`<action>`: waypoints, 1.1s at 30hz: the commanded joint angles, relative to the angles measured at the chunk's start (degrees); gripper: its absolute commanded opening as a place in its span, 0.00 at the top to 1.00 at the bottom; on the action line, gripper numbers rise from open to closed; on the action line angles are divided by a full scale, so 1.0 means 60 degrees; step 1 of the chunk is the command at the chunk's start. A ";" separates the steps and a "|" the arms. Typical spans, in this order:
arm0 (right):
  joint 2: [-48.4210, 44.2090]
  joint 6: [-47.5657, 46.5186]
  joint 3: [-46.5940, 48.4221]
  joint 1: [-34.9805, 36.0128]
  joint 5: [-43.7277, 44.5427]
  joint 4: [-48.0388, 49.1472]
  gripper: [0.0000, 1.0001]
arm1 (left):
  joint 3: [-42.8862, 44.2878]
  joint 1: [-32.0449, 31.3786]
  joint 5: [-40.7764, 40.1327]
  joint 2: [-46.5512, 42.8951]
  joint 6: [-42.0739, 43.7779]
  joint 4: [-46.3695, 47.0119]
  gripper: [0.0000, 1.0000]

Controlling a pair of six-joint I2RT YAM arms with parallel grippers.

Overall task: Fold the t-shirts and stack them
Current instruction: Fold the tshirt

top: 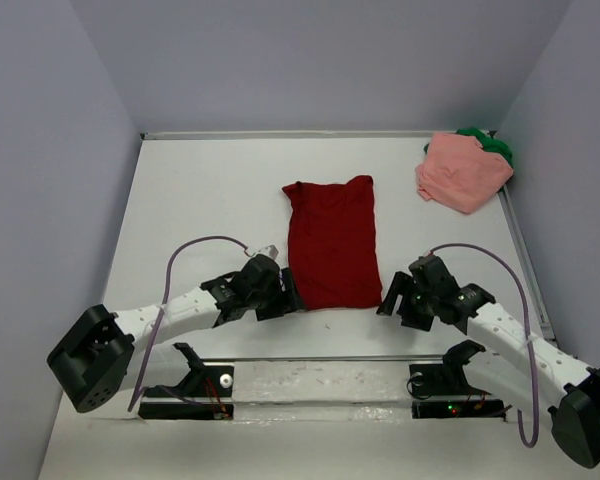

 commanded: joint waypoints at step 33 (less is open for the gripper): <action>0.2054 0.0061 0.0438 0.0091 0.1155 0.2012 0.23 | 0.0096 0.1164 0.0249 0.1683 0.0844 0.0507 0.75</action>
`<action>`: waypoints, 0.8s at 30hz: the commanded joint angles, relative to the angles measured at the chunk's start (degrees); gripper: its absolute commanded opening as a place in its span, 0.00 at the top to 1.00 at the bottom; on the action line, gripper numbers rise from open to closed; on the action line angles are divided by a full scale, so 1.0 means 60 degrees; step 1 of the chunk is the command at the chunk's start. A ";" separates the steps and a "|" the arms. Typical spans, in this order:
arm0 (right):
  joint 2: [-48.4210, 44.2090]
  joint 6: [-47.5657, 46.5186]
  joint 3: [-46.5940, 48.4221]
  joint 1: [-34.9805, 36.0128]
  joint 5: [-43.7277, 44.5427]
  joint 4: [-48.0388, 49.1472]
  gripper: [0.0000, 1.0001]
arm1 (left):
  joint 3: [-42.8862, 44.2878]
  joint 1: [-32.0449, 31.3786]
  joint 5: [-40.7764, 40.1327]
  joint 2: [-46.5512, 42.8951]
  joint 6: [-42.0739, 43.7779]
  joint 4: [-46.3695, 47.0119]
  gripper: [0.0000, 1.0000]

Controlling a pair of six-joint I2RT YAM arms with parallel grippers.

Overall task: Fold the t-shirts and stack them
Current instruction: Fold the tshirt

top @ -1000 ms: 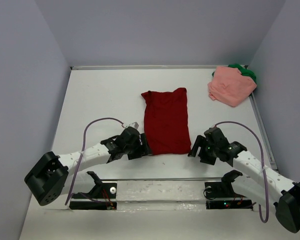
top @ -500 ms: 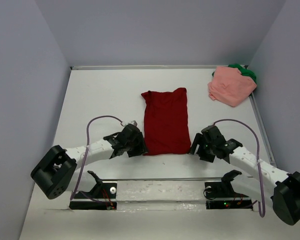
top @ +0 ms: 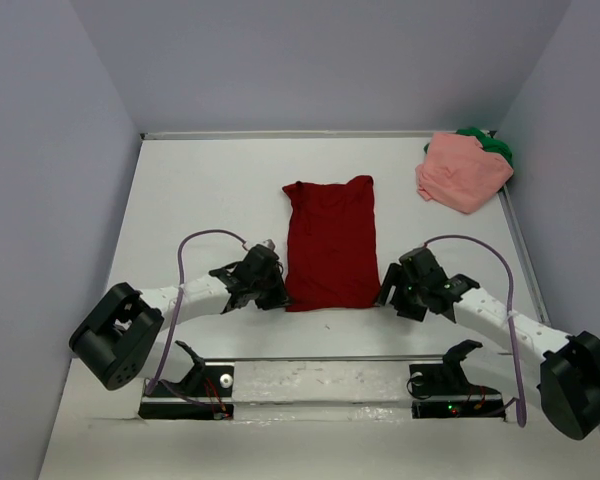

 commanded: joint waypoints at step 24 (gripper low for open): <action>0.0947 0.0423 0.0088 0.0354 0.0193 0.1328 0.80 | -0.0367 0.0346 0.0437 0.0245 0.0485 0.0089 1.00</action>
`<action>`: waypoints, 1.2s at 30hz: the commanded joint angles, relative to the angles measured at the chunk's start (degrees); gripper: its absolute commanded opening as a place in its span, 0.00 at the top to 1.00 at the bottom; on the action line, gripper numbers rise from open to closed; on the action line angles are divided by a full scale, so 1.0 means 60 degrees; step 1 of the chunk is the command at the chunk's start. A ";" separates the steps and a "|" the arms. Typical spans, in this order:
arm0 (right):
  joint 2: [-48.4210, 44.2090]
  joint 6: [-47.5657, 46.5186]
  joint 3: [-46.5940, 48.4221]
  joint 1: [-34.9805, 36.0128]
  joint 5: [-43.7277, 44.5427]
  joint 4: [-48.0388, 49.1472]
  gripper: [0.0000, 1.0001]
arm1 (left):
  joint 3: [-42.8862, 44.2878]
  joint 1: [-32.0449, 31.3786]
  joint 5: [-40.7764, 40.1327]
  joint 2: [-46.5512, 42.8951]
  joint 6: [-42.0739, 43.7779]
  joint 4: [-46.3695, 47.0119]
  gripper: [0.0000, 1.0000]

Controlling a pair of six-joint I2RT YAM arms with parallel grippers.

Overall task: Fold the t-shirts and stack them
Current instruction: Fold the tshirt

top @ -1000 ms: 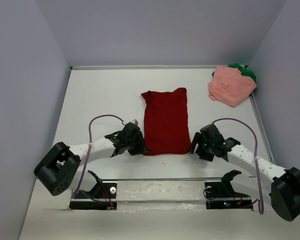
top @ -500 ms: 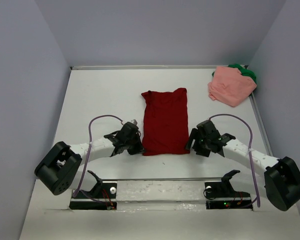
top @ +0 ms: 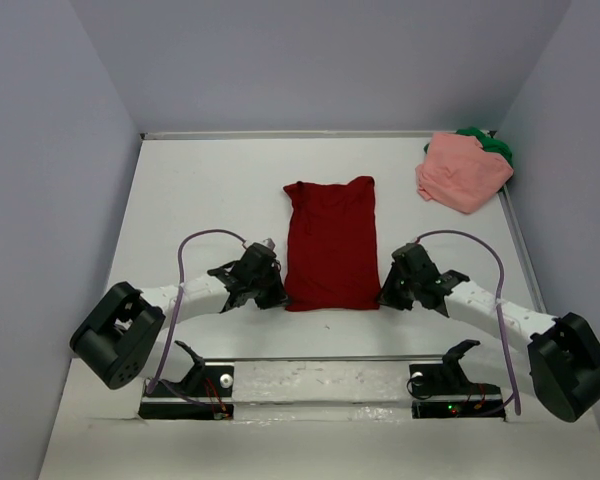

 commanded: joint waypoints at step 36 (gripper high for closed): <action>-0.0432 0.3287 0.1512 0.4316 0.4041 -0.3812 1.00 | -0.1056 -0.0861 -0.0880 -0.4125 -0.0956 -0.2403 1.00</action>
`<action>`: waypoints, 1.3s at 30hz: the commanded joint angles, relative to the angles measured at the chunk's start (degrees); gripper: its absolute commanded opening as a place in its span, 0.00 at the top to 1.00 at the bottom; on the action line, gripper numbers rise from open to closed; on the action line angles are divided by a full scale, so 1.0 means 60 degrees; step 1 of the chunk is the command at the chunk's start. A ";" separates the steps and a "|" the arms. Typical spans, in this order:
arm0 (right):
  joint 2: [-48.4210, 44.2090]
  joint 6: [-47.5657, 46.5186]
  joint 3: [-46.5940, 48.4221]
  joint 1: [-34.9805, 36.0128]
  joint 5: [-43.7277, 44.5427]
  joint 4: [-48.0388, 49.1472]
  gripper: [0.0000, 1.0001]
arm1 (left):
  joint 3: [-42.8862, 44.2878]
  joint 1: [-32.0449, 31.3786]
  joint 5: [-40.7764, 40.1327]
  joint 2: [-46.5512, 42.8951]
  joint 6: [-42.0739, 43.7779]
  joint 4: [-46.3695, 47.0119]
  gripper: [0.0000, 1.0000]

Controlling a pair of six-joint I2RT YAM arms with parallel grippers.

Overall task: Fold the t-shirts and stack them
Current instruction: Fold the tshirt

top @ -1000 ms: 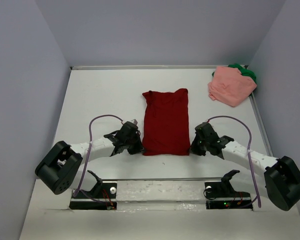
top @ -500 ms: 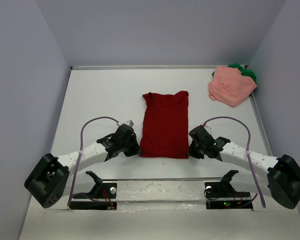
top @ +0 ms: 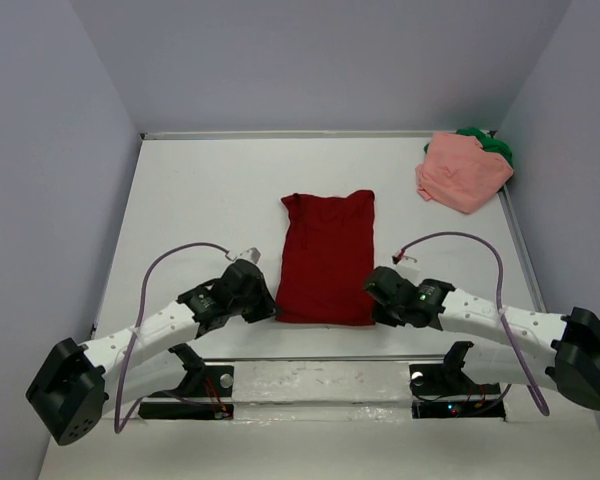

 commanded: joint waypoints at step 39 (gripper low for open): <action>-0.0869 0.0349 0.0767 0.0572 0.2212 -0.1686 1.00 | 0.0130 -0.1245 -0.0817 -0.0026 -0.0850 -0.0487 1.00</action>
